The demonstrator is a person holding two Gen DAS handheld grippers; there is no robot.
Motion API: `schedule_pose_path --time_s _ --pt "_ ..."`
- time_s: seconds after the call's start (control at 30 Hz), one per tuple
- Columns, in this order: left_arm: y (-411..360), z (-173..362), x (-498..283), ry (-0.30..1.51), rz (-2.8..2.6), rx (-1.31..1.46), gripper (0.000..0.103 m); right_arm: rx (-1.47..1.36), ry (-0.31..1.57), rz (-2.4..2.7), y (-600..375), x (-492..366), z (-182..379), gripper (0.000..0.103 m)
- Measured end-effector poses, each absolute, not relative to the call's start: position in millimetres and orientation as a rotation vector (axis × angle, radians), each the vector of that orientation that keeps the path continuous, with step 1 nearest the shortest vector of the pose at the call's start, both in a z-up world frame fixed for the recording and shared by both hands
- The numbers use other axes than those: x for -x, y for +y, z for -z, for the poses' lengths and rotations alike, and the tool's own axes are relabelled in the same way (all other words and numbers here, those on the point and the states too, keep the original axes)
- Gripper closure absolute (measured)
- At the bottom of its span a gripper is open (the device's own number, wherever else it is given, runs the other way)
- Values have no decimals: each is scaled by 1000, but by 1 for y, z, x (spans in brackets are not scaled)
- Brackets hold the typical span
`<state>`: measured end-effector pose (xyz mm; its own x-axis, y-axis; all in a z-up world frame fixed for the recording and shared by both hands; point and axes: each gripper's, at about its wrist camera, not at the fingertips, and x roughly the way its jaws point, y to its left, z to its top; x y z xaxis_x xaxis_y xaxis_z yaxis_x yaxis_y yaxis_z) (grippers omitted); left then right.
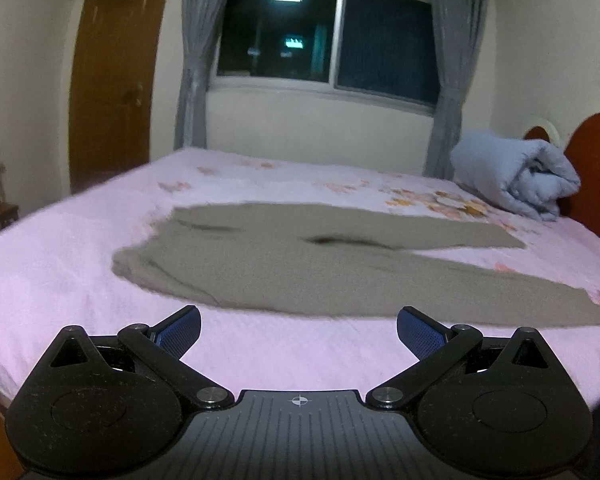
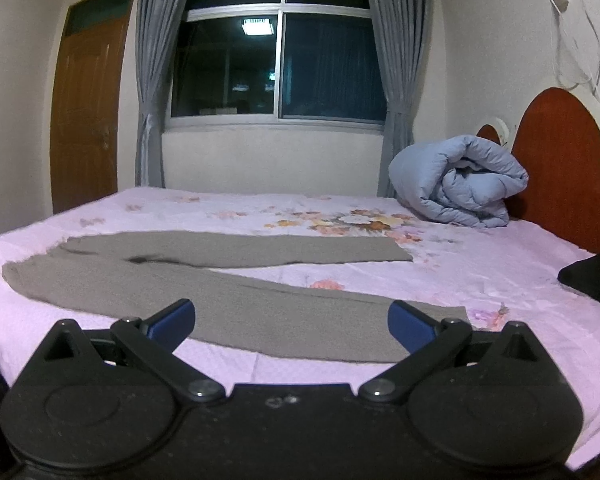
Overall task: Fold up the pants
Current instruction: 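Grasp the sweatpants waistband with the left tool while the right tool grasps the leg hem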
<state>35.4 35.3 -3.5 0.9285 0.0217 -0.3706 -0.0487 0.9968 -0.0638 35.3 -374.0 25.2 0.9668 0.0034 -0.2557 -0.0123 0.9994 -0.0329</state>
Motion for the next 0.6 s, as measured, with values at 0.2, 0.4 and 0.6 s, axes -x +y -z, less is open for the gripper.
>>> schedule_pose_path --time_s 0.2,0.4,0.6 --pt "98 -16 -110 357 -67 71 0 31 258 16 -380 -75 -40 6" --pt "175 -24 -214 400 -123 99 0 10 246 26 -374 -136 -61 6" --pt "227 4 -316 469 -32 110 0 -12 249 36 -351 -197 -70 6"
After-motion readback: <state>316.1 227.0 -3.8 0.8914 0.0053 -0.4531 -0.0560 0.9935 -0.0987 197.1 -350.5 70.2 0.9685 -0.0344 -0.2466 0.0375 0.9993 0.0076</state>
